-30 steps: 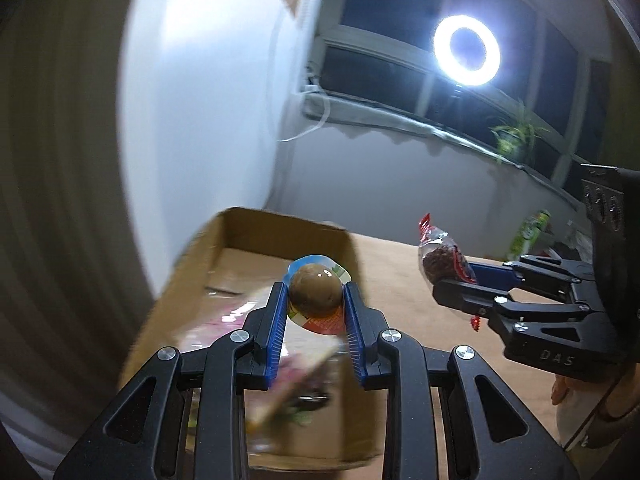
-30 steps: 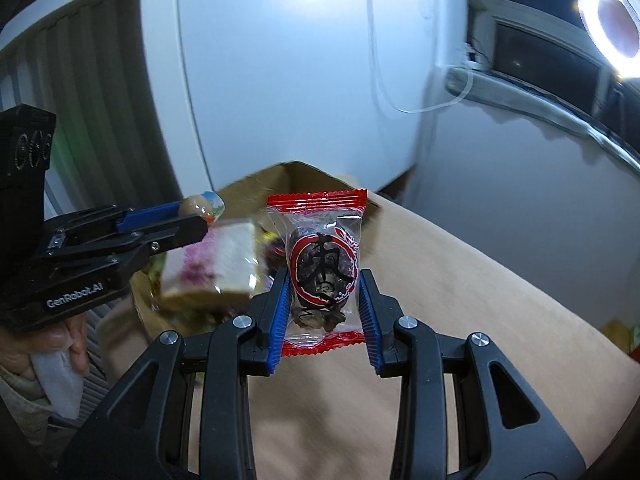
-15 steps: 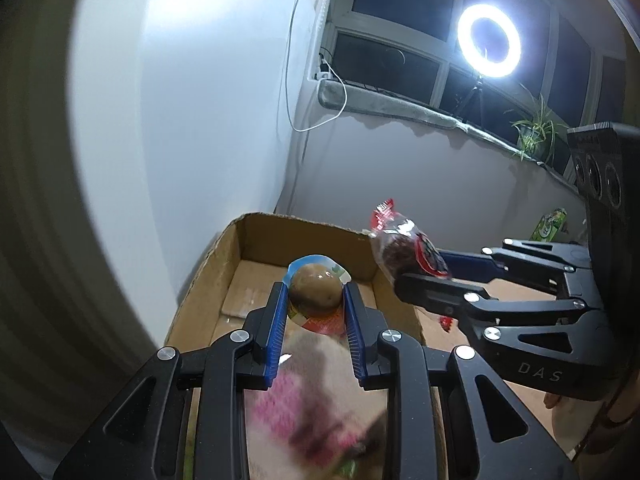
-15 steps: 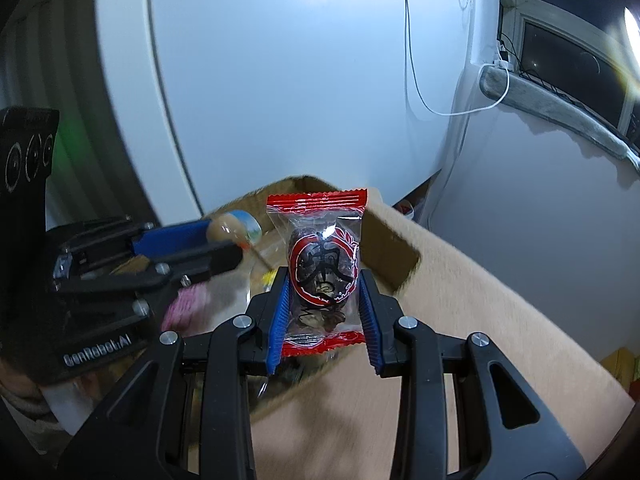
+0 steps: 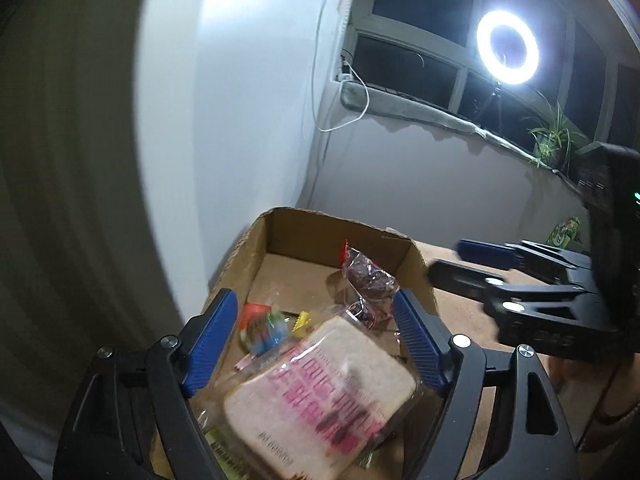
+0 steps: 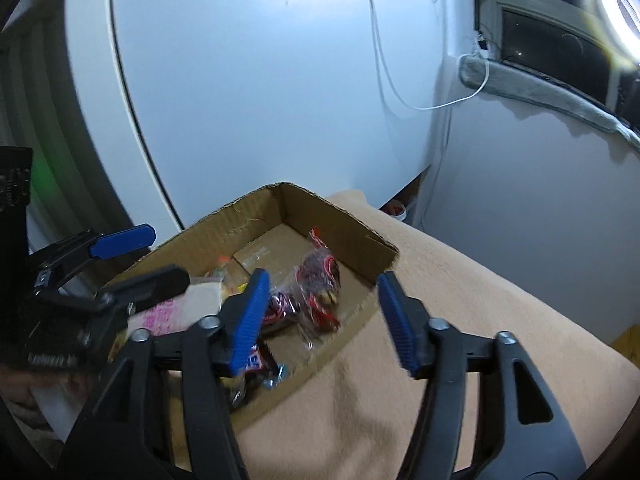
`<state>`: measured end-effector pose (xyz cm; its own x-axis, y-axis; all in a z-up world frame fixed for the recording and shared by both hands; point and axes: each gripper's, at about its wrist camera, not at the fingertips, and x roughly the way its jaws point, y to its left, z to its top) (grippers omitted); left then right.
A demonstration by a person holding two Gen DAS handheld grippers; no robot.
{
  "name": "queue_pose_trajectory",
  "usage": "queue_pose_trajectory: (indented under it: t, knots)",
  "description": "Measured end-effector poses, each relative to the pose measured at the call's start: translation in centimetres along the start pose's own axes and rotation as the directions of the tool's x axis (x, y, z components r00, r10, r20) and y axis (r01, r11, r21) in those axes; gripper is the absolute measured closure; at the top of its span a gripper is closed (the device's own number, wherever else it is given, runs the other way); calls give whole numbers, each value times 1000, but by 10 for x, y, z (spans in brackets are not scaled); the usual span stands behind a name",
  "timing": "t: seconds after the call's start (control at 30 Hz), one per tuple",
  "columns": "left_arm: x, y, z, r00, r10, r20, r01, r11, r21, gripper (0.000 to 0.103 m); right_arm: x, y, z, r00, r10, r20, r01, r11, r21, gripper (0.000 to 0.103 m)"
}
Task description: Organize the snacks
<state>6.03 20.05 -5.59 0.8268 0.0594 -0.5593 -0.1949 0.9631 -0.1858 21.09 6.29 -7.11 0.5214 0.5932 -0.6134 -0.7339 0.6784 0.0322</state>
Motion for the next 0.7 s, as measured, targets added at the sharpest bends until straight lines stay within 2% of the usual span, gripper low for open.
queue_pose_trajectory:
  t: [0.03, 0.1, 0.13, 0.17, 0.23, 0.33, 0.43, 0.5, 0.6, 0.7]
  knots:
    - [-4, 2, -1, 1000, 7, 3, -7, 1000, -3, 23, -7, -1, -2, 1000, -17, 18, 16, 1000, 11, 27]
    - [-10, 3, 0, 1000, 17, 11, -17, 1000, -9, 23, -23, -3, -5, 997, -45, 64, 42, 998, 48, 11]
    - [-13, 3, 0, 1000, 21, 17, -21, 1000, -12, 22, -29, -4, -6, 995, -57, 81, 52, 997, 63, 7]
    - [-15, 3, 1, 999, 25, 21, -25, 1000, -14, 17, -35, -5, -8, 993, -76, 89, 69, 995, 78, 0]
    - [-22, 1, 1, 999, 27, 31, -27, 1000, -14, 12, -45, -5, -13, 990, -111, 88, 101, 989, 109, 0]
    - [-28, -7, 4, 999, 32, 23, -32, 999, -6, 12, -55, -2, -21, 985, -164, 47, 156, 978, 135, 0]
    - [-31, -19, 6, 999, 39, 17, -39, 999, 1, 12, -72, 1, -37, 966, -254, 48, 246, 960, 136, 0]
    - [-36, -28, 5, 999, 29, 29, -29, 1000, 8, 1, -85, 1, -48, 954, -293, 57, 282, 949, 143, 0]
    - [-42, -44, 2, 999, 2, 42, -2, 1000, 17, 0, -110, -8, -69, 941, -336, 48, 322, 928, 188, 0]
    - [-46, -68, -3, 998, -36, 43, 34, 998, 46, 0, -136, -19, -93, 920, -392, 13, 376, 891, 255, 0]
